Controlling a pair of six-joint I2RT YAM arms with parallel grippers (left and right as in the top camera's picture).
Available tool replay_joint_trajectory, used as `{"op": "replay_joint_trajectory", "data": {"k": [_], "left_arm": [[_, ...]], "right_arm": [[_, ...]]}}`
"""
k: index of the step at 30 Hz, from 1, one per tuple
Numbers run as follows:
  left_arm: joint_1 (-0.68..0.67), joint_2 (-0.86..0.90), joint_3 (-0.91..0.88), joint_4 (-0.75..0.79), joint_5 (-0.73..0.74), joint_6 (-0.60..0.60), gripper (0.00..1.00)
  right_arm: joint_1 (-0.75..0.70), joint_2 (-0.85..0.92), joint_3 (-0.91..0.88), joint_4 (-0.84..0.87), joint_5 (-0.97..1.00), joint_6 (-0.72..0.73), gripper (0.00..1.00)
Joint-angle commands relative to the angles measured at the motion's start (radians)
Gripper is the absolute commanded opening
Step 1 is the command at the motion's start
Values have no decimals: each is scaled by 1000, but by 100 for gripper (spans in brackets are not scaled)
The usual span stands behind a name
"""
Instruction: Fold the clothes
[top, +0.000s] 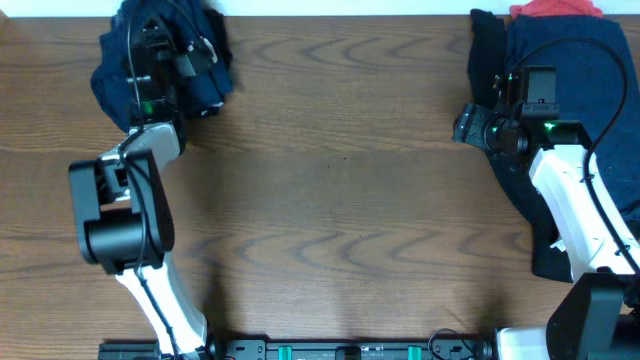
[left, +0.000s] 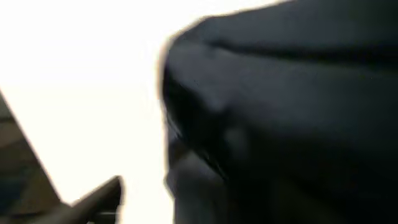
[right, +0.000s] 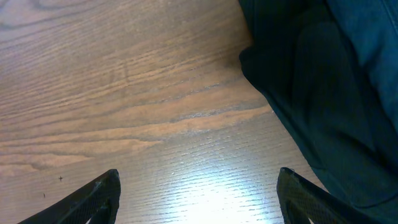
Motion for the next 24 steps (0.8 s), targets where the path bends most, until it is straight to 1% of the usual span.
{"op": "replay_joint_trajectory", "data": {"k": [1, 3, 5, 7, 11, 12, 13, 14, 15, 16, 17, 19, 21, 22, 24], "left_arm": [[5, 20, 61, 44, -2, -217, 98], [8, 18, 92, 96, -34, -401, 98], [5, 13, 130, 122, -95, -515, 98], [-12, -6, 165, 122, -187, -555, 98], [-68, -81, 186, 106, -418, -591, 98], [-83, -110, 186, 77, -494, -637, 98], [-96, -135, 186, 39, -567, -713, 98], [-110, -169, 186, -38, -662, -852, 98], [-116, -192, 186, -102, -708, -945, 98], [-123, -227, 186, -233, -745, -1089, 98], [-126, -248, 186, -319, -746, -1173, 98], [-128, -299, 186, -541, -700, -1394, 98], [-127, -334, 186, -700, -616, -1494, 98], [-126, -344, 186, -752, -577, -1508, 98], [-122, -346, 186, -794, -512, -1511, 98]], "right_arm": [[5, 9, -6, -1, 10, -8, 79], [5, 9, -6, -1, 10, -8, 79], [5, 9, -6, -1, 10, -8, 79], [5, 9, -6, -2, 10, -8, 79], [5, 9, -6, -1, 10, -7, 79], [5, 9, -6, 0, 10, -7, 79], [5, 9, -6, -1, 9, -7, 79], [6, 9, -6, -1, 9, -7, 79], [7, 9, -6, -1, 9, -7, 79], [10, 9, -6, -1, 9, -7, 80], [12, 9, -6, -1, 10, -8, 80], [19, 9, -6, 0, 10, -8, 80], [23, 9, -6, 3, 10, -8, 80], [24, 9, -6, 5, 10, -8, 80], [24, 9, -6, 8, 10, -8, 80]]}}
